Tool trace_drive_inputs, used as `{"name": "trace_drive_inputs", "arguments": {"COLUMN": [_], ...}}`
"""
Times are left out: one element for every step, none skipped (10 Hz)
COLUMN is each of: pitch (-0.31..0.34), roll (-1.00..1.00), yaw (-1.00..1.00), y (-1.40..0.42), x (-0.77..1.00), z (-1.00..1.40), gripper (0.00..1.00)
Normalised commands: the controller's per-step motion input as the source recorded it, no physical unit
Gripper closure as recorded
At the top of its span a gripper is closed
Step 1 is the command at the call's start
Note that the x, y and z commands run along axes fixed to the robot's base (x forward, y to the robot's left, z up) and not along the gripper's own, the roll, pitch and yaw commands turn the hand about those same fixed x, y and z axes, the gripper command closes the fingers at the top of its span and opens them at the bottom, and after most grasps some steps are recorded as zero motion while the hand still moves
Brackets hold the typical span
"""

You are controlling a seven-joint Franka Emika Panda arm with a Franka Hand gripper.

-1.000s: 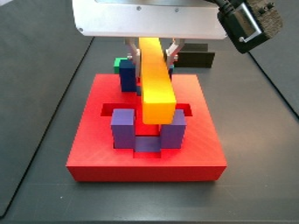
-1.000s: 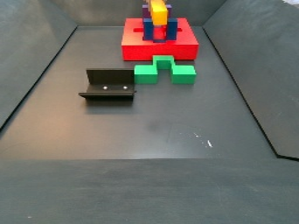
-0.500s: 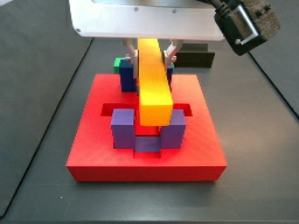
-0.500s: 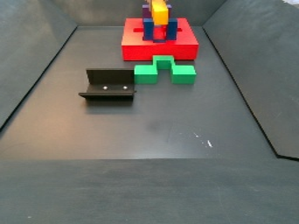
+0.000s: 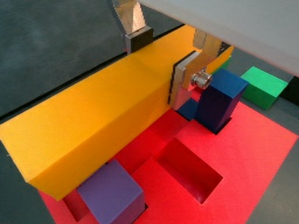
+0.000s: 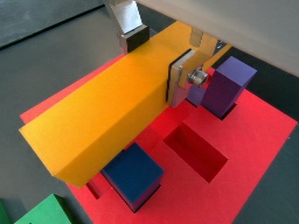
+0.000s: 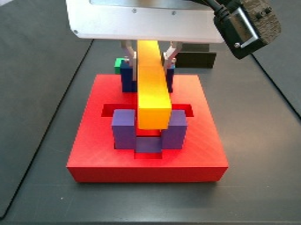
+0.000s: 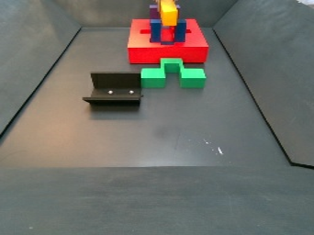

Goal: Pick up the yellow object. Move up. Move to above the board. Insert the yellow object.
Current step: Insert the yellow object.

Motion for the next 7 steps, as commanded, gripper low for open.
{"name": "trace_drive_inputs", "arguments": {"pitch": [0.079, 0.081, 0.079, 0.070, 0.084, 0.114, 0.106], "roll": [0.20, 0.19, 0.19, 0.18, 0.14, 0.13, 0.13], "yaw": [-0.06, -0.05, -0.02, 0.00, 0.00, 0.00, 0.00], "y": [-0.05, -0.05, -0.04, -0.03, -0.06, -0.09, -0.11], "x": [0.02, 0.01, 0.01, 0.03, 0.17, 0.32, 0.35], "z": [-0.12, -0.11, -0.11, -0.11, -0.09, -0.12, -0.16], "gripper": [1.00, 1.00, 1.00, 1.00, 1.00, 1.00, 1.00]}}
